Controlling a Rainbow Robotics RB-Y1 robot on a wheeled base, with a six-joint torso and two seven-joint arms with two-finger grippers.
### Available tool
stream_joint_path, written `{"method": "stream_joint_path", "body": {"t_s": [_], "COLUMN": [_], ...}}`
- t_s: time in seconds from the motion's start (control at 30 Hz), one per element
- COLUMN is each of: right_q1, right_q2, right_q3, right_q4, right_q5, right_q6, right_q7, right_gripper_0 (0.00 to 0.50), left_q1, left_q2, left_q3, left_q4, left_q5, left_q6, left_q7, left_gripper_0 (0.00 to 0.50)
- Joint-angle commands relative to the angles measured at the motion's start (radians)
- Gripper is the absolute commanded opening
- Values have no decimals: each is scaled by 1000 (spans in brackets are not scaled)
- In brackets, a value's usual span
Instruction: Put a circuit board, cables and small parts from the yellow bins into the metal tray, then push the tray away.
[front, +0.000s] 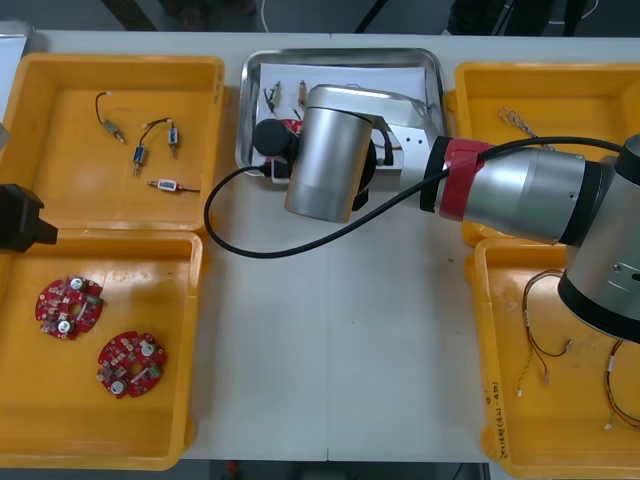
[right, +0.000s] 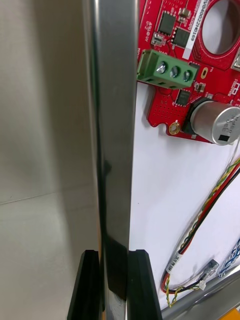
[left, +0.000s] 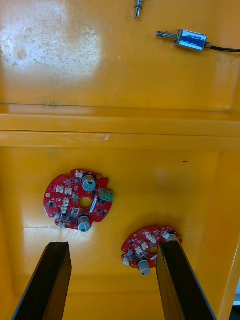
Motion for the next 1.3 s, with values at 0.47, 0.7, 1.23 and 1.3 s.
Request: {"method": "stream_joint_path", "body": {"t_s": [0.47, 0.7, 1.23, 1.3], "right_q1": [-57, -1, 233, 278], "right_q2": [22, 22, 19, 19], "right_q3": [-104, -225, -622, -690], "right_q4": [-62, -204, -616, -671], "right_q5": [-80, -58, 15, 40], "right_q6": [106, 275, 599, 599], "right_q7": [64, 56, 36, 29], "right_gripper_0": [500, 500, 500, 500], "left_q1": [16, 16, 16, 16], "left_q2": [46, 46, 46, 46], "left_q3": [33, 33, 33, 33], "left_q4": [-27, -27, -27, -27], "left_q5": [7, 7, 7, 7], "left_q6": [7, 7, 7, 7], "left_q7": [7, 7, 7, 7], "left_gripper_0": [500, 500, 500, 500]}}
